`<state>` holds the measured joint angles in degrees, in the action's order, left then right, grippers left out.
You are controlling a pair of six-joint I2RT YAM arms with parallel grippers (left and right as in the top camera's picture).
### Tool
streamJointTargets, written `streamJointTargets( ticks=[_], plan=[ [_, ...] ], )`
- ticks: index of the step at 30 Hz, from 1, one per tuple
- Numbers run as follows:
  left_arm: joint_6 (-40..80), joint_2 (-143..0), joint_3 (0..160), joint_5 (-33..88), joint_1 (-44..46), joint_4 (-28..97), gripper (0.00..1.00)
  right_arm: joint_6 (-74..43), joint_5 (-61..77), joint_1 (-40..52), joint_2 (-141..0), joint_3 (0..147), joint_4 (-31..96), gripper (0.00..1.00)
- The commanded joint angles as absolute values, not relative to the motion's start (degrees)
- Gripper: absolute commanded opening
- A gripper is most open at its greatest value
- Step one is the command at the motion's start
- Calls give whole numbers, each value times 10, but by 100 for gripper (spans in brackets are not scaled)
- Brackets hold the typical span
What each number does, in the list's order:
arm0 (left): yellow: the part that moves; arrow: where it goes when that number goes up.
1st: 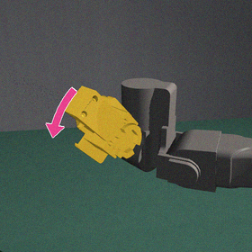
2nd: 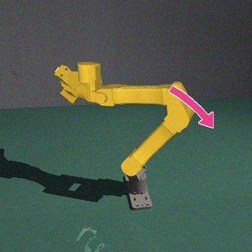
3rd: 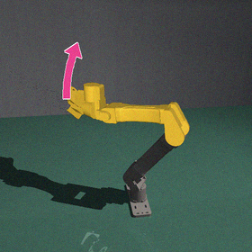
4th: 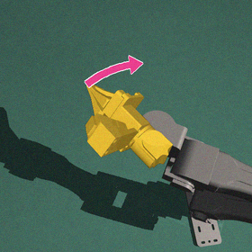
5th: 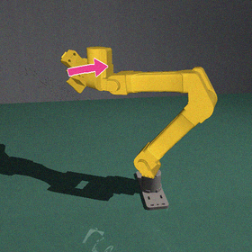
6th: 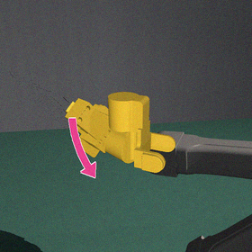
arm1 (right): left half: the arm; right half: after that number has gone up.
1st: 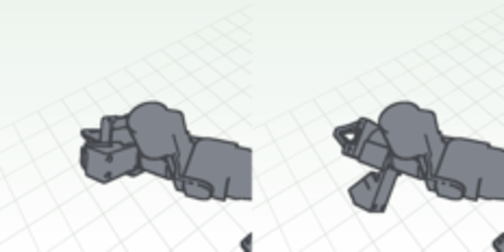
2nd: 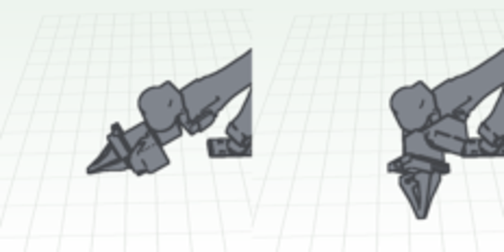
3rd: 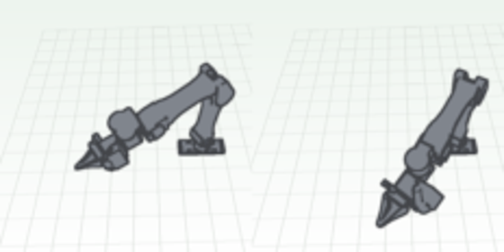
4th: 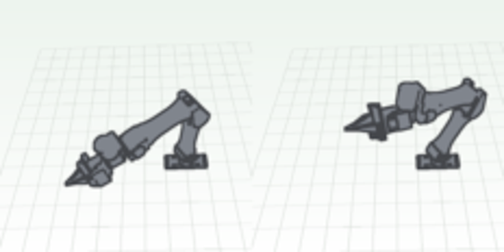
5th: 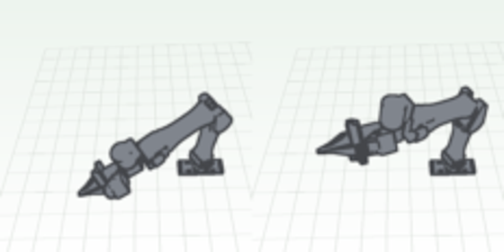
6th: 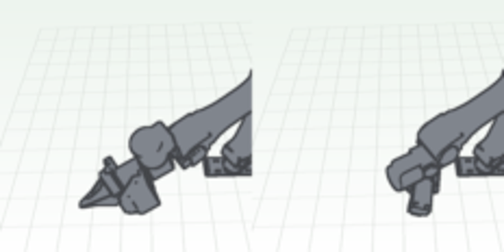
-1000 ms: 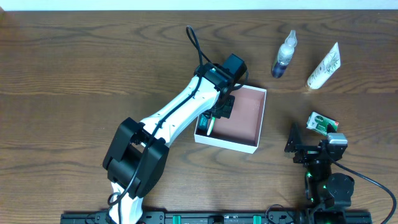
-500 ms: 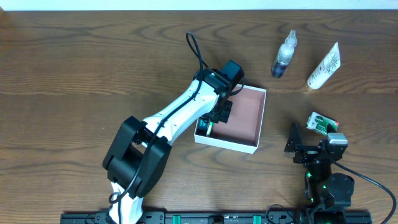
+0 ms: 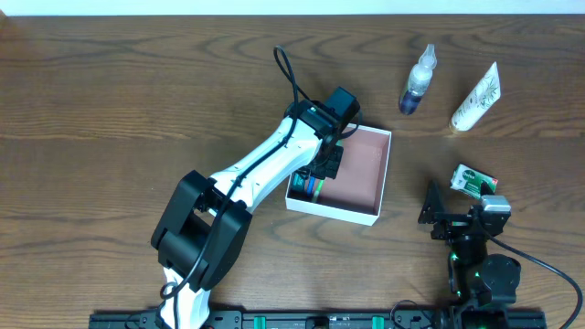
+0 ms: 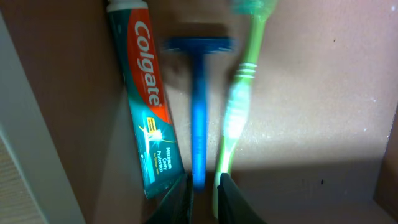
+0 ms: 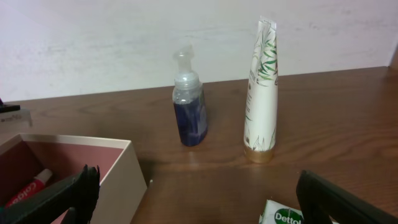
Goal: Pack container
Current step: 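Lower the toothbrush into the box beside the toothpaste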
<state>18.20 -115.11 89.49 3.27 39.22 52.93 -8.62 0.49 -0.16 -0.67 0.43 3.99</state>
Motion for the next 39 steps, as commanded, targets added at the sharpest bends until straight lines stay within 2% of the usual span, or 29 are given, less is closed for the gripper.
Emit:
streamJointTargets(
  ticks=[1, 24, 28, 33, 39],
  plan=[
    [183, -1159, 893, 36, 393, 528, 16, -81, 7, -5, -3, 3, 42, 99],
    [145, -1137, 919, 61, 393, 515, 16, -81, 7, -5, -3, 3, 42, 99],
    [130, -1139, 918, 86, 400, 503, 9, -81, 7, -5, -3, 3, 42, 99],
    [77, -1139, 919, 86, 420, 463, 9, -81, 7, -5, -3, 3, 42, 99],
    [75, -1139, 919, 84, 429, 448, 6, -81, 7, -5, -3, 3, 42, 99]
  ],
)
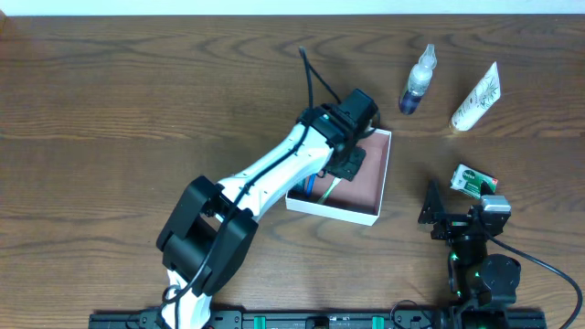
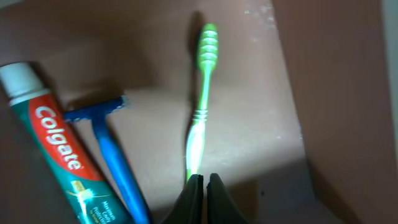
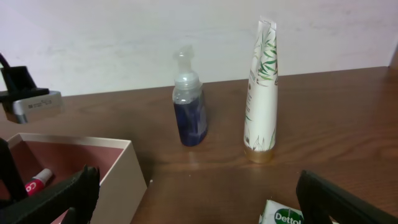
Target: Pack container
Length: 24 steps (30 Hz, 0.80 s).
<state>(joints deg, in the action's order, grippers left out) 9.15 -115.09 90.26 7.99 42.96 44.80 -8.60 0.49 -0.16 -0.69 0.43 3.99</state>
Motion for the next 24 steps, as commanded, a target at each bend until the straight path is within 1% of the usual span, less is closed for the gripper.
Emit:
streamJointTargets(
  ticks=[1, 9, 24],
  plan=[
    [75, -1140, 919, 84, 430, 448, 6, -81, 7, -5, -3, 3, 42, 99],
    [56, -1141, 917, 84, 432, 446, 6, -81, 7, -5, -3, 3, 42, 99],
    [47, -1181, 912, 85, 480, 415, 6, -81, 7, -5, -3, 3, 42, 99]
  ],
)
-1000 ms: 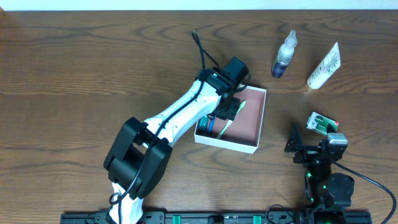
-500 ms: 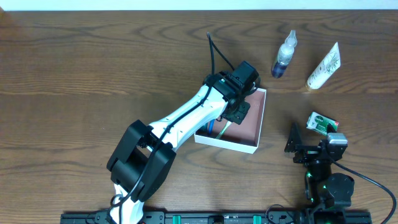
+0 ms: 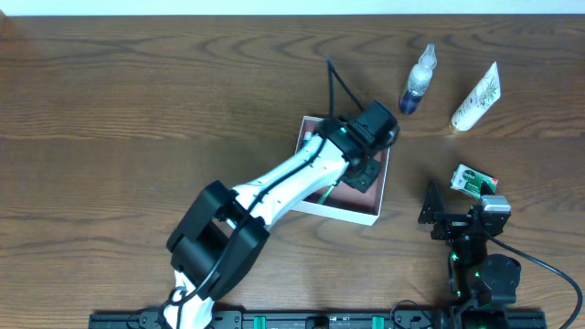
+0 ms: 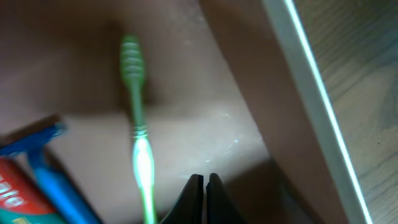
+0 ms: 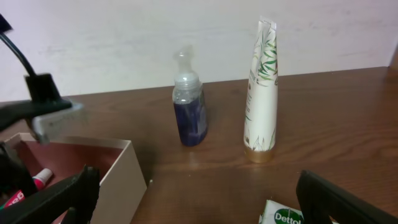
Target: Pack container
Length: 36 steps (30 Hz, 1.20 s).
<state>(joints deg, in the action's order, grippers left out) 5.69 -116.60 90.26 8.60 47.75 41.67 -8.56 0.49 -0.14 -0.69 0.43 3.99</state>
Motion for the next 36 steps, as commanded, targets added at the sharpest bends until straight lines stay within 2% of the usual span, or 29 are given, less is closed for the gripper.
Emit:
streamJointTargets(
  ticks=[1, 36],
  plan=[
    [47, -1184, 912, 85, 480, 415, 6, -81, 7, -5, -3, 3, 42, 99],
    [115, -1206, 892, 29, 475, 370, 6, -81, 7, -5, -3, 3, 42, 99]
  ],
)
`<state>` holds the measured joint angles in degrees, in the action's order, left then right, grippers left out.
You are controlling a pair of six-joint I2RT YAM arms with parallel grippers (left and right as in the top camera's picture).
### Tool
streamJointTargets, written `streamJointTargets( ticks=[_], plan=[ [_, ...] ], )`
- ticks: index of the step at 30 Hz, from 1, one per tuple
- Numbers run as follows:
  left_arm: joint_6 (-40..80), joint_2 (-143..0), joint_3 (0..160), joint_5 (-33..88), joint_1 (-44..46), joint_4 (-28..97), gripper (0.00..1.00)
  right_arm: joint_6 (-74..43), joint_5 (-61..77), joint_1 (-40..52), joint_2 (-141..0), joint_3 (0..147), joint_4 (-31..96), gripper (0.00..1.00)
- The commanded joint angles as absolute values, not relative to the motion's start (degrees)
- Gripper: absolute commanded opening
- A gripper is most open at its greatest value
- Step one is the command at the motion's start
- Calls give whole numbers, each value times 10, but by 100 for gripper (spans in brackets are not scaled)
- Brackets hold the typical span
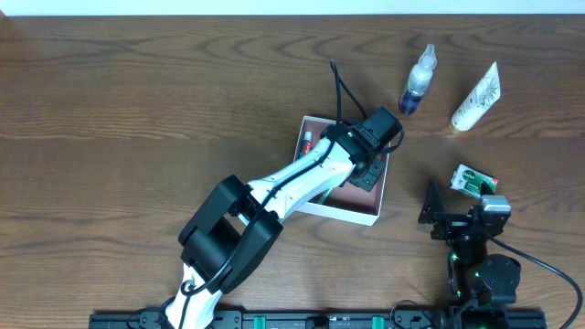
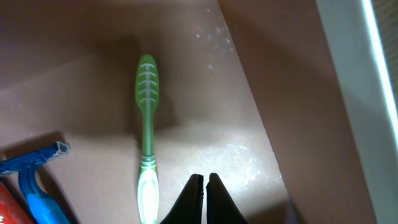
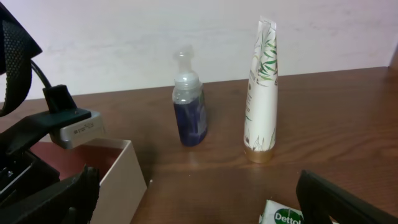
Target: Pack container
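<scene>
The container is a white box with a pink-brown floor (image 1: pixel 334 212), its right wall (image 2: pixel 357 81) close in the left wrist view. Inside lie a green toothbrush (image 2: pixel 146 124), a blue razor (image 2: pixel 31 180) and a toothpaste tube (image 1: pixel 308 142). My left gripper (image 1: pixel 364 172) hangs over the box's right half, shut with nothing in it (image 2: pixel 204 182), just right of the toothbrush handle. My right gripper (image 1: pixel 454 212) rests wide open (image 3: pixel 199 205) at the near right, with a green-and-white Dettol soap pack (image 1: pixel 473 180) beside it.
A clear spray bottle with dark blue liquid (image 1: pixel 418 82) and a white leaf-printed tube (image 1: pixel 475 99) stand at the far right; both show upright in the right wrist view, bottle (image 3: pixel 189 106) and tube (image 3: pixel 261 93). The box's corner (image 3: pixel 118 180) lies left of my right gripper.
My left gripper, still shut, has shifted slightly toward the box's far right corner, and the toothbrush now sits further toward the middle of its view. The right arm and the loose items have not moved.
My left gripper was first low over the box's left part, fingers slightly apart at the razor handle beside the toothpaste and toothbrush. Then it was shut and further right above the toothbrush, then close to the right wall, where it stays now.
</scene>
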<state>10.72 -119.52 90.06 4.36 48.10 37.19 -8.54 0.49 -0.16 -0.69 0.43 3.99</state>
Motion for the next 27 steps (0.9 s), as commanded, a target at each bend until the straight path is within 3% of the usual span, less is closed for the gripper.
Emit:
streamJointTargets(
  ticks=[1, 15, 27],
  plan=[
    [115, -1206, 892, 29, 474, 369, 6, -81, 7, -5, -3, 3, 42, 99],
    [114, -1171, 913, 30, 417, 380, 6, -81, 7, -5, -3, 3, 42, 99],
    [112, -1165, 911, 82, 423, 386, 6, -81, 7, -5, -3, 3, 42, 99]
  ],
)
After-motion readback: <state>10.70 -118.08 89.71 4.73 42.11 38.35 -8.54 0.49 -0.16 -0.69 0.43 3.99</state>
